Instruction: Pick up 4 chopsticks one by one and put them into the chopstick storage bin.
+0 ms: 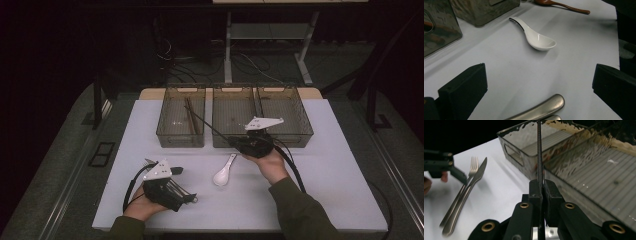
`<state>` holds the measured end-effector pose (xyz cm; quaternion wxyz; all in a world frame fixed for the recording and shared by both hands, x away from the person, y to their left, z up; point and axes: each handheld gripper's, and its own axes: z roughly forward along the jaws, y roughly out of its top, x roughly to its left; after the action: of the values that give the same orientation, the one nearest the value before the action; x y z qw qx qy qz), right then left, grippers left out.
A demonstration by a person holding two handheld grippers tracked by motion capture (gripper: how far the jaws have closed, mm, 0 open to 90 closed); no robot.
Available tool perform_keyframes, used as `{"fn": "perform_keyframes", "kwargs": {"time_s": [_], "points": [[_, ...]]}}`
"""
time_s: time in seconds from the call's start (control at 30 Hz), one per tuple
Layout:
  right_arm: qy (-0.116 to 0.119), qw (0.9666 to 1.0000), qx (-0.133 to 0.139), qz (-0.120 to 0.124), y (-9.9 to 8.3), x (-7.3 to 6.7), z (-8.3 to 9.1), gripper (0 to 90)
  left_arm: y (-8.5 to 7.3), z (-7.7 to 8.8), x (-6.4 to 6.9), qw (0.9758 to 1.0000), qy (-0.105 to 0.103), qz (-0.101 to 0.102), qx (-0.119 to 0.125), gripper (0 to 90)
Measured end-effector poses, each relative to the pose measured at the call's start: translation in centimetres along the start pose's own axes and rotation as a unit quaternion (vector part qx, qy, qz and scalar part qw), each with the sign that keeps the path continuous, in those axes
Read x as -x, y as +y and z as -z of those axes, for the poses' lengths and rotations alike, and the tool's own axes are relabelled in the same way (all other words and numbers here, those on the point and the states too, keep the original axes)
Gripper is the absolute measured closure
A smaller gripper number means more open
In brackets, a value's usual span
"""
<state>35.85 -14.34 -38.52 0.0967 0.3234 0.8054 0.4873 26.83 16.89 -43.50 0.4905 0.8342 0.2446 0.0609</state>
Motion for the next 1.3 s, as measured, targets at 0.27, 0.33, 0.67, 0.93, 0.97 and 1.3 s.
{"fn": "perform_keyframes", "kwargs": {"time_s": [0.27,0.33,0.67,0.93,0.97,1.3], "points": [[-0.011,0.9999,0.002,-0.011,2.1,0.1,-2.3,85.5,0.0,0.0,0.0,1.0,-0.002,0.002,0.003,0.0],[-0.014,0.9997,0.003,-0.018,2.6,0.1,-2.9,85.5,0.0,0.0,0.0,1.0,-0.003,0.002,0.004,0.0],[-0.03,0.9991,0.004,-0.031,4.9,0.1,-5.5,85.6,0.1,0.2,-0.1,1.0,-0.004,-0.002,0.003,0.0],[-0.04,0.9987,0.0,-0.033,6.4,-0.1,-8.0,85.5,0.1,0.1,0.0,1.0,-0.005,0.0,0.009,0.0],[-0.041,0.9985,0.001,-0.036,6.5,-0.1,-8.3,85.5,0.1,0.1,0.0,0.9999,-0.004,0.0,0.009,0.0],[-0.049,0.9979,-0.005,-0.042,7.7,-0.5,-11.5,85.5,0.1,0.2,0.0,0.9999,-0.005,0.004,0.013,0.0]]}}
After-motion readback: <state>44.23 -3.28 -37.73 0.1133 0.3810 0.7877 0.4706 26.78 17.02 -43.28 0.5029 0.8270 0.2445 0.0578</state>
